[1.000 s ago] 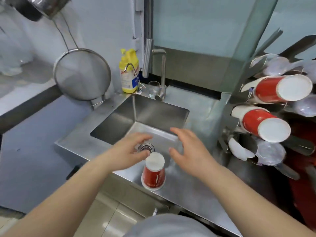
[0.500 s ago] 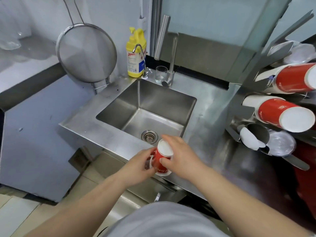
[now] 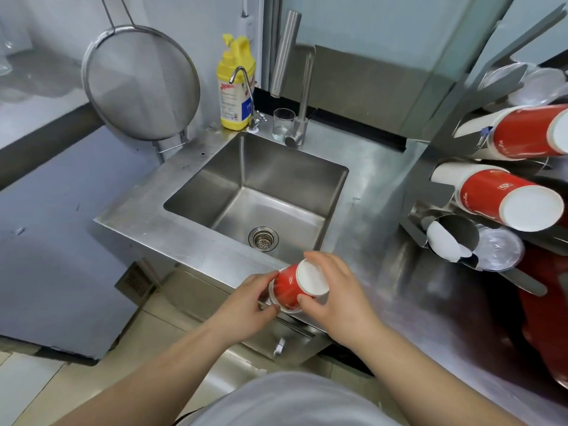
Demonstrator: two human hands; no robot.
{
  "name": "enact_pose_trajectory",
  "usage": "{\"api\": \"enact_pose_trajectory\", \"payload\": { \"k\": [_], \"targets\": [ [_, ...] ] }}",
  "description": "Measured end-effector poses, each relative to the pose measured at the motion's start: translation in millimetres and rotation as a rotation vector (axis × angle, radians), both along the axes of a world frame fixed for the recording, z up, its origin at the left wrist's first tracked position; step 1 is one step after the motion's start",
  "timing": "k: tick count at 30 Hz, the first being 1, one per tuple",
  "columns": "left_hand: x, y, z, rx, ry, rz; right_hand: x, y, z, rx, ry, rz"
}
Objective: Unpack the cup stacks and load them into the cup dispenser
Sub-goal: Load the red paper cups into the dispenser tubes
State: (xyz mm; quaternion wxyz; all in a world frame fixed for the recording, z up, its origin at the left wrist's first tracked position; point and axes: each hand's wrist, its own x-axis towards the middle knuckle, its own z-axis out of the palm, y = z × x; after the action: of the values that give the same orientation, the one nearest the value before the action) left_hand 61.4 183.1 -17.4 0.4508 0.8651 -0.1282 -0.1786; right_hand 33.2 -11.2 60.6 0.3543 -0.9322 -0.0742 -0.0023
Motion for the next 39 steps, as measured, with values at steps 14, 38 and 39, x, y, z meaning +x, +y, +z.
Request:
{"api": "enact_pose_trajectory", "payload": {
  "k": [14, 38, 39],
  "targets": [
    [5, -19, 27, -0.163, -0.052, 0.172, -13, -31, 18, 0.212, 0.055, -0.249],
    [71, -145, 246, -0.337, -0.596, -0.075, 19, -130, 248, 0.166, -0.466, -0.289],
    [75, -152, 255, -0.334, -0.627, -0.088, 18, -136, 256, 0.159, -0.494, -0.303]
  ]
}}
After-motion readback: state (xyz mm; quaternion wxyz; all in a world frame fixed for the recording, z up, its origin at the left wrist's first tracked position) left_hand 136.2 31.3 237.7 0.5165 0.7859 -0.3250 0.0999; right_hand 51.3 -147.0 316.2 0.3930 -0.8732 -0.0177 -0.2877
